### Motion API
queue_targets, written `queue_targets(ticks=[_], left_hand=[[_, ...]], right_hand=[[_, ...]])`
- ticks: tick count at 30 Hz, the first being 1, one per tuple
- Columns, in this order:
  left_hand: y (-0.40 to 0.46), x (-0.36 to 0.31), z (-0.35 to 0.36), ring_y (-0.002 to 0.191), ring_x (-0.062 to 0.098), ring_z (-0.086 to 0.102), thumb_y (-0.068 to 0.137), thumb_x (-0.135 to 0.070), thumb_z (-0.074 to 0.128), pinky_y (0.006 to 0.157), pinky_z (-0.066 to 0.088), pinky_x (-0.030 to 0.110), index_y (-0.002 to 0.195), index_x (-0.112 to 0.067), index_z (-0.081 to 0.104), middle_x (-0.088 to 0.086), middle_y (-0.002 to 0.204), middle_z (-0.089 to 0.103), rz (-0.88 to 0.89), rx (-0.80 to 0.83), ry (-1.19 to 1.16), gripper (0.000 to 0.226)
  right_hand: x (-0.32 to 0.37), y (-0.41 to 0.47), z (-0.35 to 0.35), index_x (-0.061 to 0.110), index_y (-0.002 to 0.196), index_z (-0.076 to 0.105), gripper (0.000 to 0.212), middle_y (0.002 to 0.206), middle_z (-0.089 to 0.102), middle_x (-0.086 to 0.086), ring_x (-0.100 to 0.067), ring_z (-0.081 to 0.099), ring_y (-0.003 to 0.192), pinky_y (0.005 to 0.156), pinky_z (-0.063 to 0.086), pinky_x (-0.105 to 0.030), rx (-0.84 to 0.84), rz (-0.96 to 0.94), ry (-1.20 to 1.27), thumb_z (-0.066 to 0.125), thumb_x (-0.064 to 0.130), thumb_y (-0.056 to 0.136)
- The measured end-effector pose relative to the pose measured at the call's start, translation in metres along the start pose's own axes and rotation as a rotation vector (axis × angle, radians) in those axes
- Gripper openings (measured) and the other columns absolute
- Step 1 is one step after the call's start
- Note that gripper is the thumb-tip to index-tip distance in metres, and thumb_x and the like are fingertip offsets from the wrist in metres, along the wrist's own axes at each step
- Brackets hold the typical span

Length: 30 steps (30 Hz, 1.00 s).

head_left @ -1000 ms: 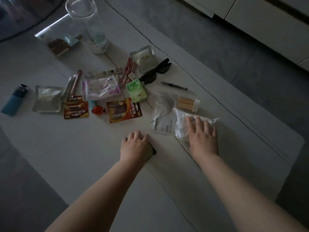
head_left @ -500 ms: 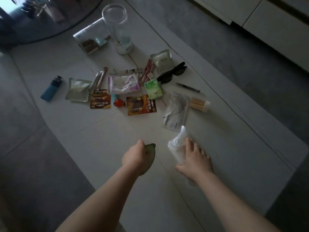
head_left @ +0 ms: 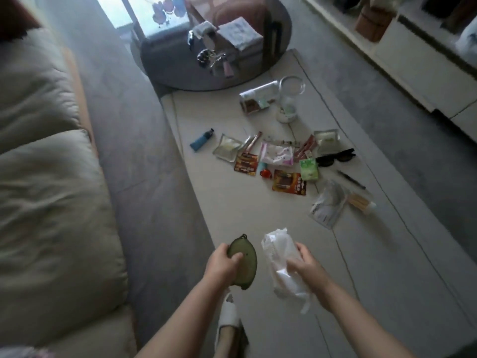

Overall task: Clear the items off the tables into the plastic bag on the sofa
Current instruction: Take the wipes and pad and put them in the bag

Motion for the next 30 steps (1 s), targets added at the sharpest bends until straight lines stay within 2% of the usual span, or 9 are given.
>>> queue_targets(ticks=[4,6,10,14,17,20,22,27,30], left_hand=[[-0.032,0.037,-0.061,0.096,0.027,0.060,0.089,-0.020,0.063,0.084,0.055,0.041,0.115,-0.006,0.058,0.014,0.108,0.063,-0.053,-0.109,-0.206,0.029],[-0.043,0.058,-0.090,0.091,0.022,0.058,0.089,-0.018,0.064,0.081,0.051,0.034,0.117,-0.003,0.058,0.016,0.110,0.064,-0.066,-0.175,-0.275,0.032],[-0.067,0.103,-0.139,0.089,0.018,0.054,0.088,-0.017,0.066,0.074,0.042,0.022,0.117,0.000,0.058,0.014,0.106,0.063,-0.113,-0.278,-0.397,0.035],[-0.100,0.172,-0.185,0.085,0.020,0.057,0.084,-0.019,0.071,0.075,0.048,0.032,0.107,-0.001,0.061,0.010,0.094,0.061,-0.209,-0.386,-0.580,0.031],[-0.127,0.228,-0.207,0.090,0.026,0.063,0.084,-0.023,0.071,0.084,0.054,0.040,0.100,-0.010,0.059,0.011,0.098,0.065,-0.268,-0.448,-0.692,0.024],[-0.151,0.281,-0.225,0.091,0.024,0.063,0.089,-0.021,0.064,0.080,0.053,0.032,0.110,-0.007,0.059,0.008,0.099,0.063,-0.297,-0.481,-0.764,0.026],[-0.166,0.318,-0.238,0.094,0.025,0.062,0.092,-0.020,0.060,0.082,0.051,0.031,0.115,-0.012,0.059,0.006,0.100,0.061,-0.329,-0.508,-0.783,0.024],[-0.205,0.414,-0.263,0.095,0.028,0.061,0.092,-0.013,0.057,0.077,0.046,0.030,0.114,0.003,0.061,0.014,0.098,0.062,-0.454,-0.612,-0.837,0.027],[-0.222,0.462,-0.275,0.107,0.029,0.059,0.095,-0.016,0.053,0.076,0.040,0.026,0.121,-0.003,0.059,0.015,0.114,0.063,-0.530,-0.650,-0.842,0.030]], right_hand=[[0.026,-0.019,0.063,0.022,0.124,0.044,0.048,0.109,0.061,-0.005,-0.019,0.063,0.093,0.068,0.053,-0.030,0.200,-0.008,0.020,0.067,0.032,0.083],[0.035,-0.026,0.097,0.026,0.124,0.039,0.057,0.110,0.060,-0.004,-0.019,0.065,0.094,0.064,0.055,-0.028,0.272,-0.025,-0.025,0.073,0.034,0.079],[0.051,-0.037,0.154,0.023,0.124,0.040,0.053,0.101,0.060,-0.007,-0.024,0.064,0.087,0.070,0.058,-0.040,0.286,-0.079,-0.155,0.070,0.014,0.082],[0.056,-0.053,0.225,0.015,0.121,0.044,0.045,0.097,0.061,-0.004,-0.020,0.063,0.083,0.067,0.055,-0.037,0.323,-0.122,-0.324,0.068,0.012,0.083],[0.053,-0.070,0.282,0.011,0.113,0.048,0.039,0.101,0.061,-0.009,-0.026,0.064,0.089,0.079,0.055,-0.048,0.368,-0.151,-0.475,0.070,0.017,0.081],[0.042,-0.087,0.340,0.014,0.106,0.056,0.032,0.099,0.066,-0.010,-0.027,0.067,0.089,0.082,0.055,-0.053,0.423,-0.182,-0.548,0.072,0.021,0.079],[0.031,-0.098,0.378,0.015,0.105,0.060,0.030,0.098,0.069,-0.008,-0.026,0.068,0.088,0.079,0.057,-0.050,0.457,-0.193,-0.580,0.073,0.022,0.079],[0.003,-0.129,0.470,0.014,0.103,0.061,0.031,0.094,0.069,-0.007,-0.022,0.068,0.083,0.068,0.058,-0.036,0.505,-0.230,-0.679,0.074,0.025,0.078],[-0.011,-0.144,0.520,0.015,0.105,0.058,0.038,0.094,0.068,-0.004,-0.018,0.067,0.082,0.065,0.056,-0.032,0.527,-0.275,-0.741,0.077,0.027,0.075]])
Point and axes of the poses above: each hand's wrist, its own y-axis towards the middle knuckle, its own z-axis out of the palm, x = y × z, the point moved 6 cm from there along y, towards the middle knuckle
